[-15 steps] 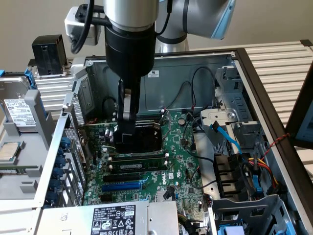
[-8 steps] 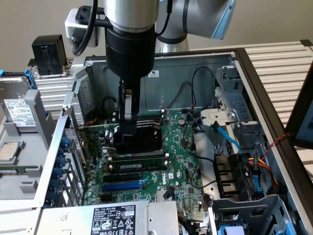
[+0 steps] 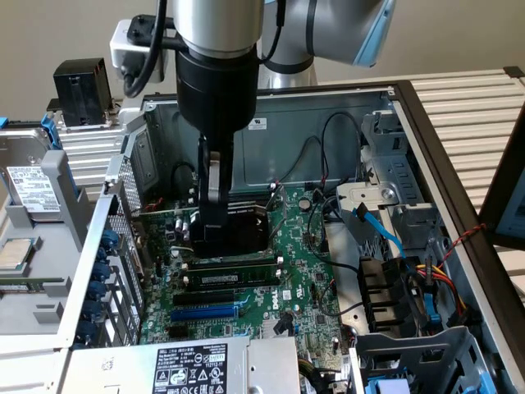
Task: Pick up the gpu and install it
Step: 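Insert the gpu into the slot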
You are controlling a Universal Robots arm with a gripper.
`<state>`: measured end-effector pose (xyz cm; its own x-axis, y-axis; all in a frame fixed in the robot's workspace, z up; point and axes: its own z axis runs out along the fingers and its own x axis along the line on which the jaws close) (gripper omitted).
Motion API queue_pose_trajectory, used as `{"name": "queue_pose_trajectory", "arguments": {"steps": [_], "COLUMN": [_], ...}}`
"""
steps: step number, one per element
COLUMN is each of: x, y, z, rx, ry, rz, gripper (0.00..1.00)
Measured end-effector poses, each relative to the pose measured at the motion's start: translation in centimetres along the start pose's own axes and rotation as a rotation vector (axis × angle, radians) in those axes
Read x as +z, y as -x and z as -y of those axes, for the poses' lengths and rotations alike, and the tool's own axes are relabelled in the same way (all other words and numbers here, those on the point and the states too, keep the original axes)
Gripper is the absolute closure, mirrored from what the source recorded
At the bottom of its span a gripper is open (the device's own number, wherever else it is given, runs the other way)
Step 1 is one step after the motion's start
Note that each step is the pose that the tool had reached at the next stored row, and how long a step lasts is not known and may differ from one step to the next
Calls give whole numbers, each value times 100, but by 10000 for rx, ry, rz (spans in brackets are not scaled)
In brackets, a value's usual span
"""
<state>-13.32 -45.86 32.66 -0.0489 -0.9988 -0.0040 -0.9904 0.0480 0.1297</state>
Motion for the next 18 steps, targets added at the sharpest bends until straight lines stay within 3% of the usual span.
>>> {"name": "queue_pose_trajectory", "arguments": {"steps": [5,18], "x": [84,317], "y": [-3,-25], "z": [-42,-12], "rx": [3,46], "ry": [38,56], "rz": [1,17], "gripper": [73,73]}}
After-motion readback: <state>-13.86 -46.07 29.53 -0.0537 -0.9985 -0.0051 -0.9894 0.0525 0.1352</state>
